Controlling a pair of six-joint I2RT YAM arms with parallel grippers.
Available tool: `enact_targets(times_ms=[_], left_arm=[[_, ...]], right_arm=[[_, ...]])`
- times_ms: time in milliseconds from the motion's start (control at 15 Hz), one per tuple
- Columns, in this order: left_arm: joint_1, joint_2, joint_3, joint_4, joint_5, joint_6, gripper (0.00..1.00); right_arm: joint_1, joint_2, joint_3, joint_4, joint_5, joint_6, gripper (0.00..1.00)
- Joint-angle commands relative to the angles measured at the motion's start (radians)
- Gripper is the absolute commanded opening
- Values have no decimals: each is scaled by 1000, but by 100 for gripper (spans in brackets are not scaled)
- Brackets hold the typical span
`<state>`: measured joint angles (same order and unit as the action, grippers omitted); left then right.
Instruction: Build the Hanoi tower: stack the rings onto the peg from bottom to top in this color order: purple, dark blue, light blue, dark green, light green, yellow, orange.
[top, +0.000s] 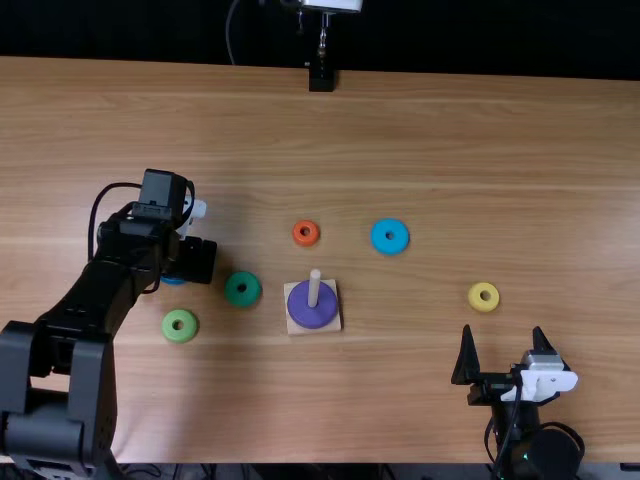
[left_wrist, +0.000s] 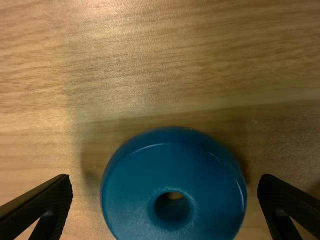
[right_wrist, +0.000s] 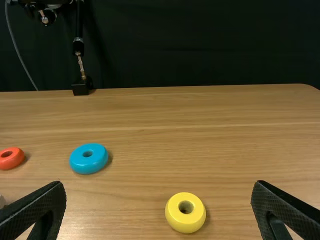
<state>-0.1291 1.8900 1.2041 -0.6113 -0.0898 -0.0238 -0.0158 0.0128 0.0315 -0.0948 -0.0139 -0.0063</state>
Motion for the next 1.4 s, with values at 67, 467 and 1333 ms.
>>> enact_targets(times_ms=[67,467,1333], left_arm=[[13,23,32,2,7,4,100],[13,23,29,0,5,4,100],[26,55,31,-37,5,-57,42]], right_arm=[[-7,-13,-15,-15,7,-5,100],[-7,-13,-15,-15,7,-5,100],[-7,-13,-15,-15,7,-5,100]])
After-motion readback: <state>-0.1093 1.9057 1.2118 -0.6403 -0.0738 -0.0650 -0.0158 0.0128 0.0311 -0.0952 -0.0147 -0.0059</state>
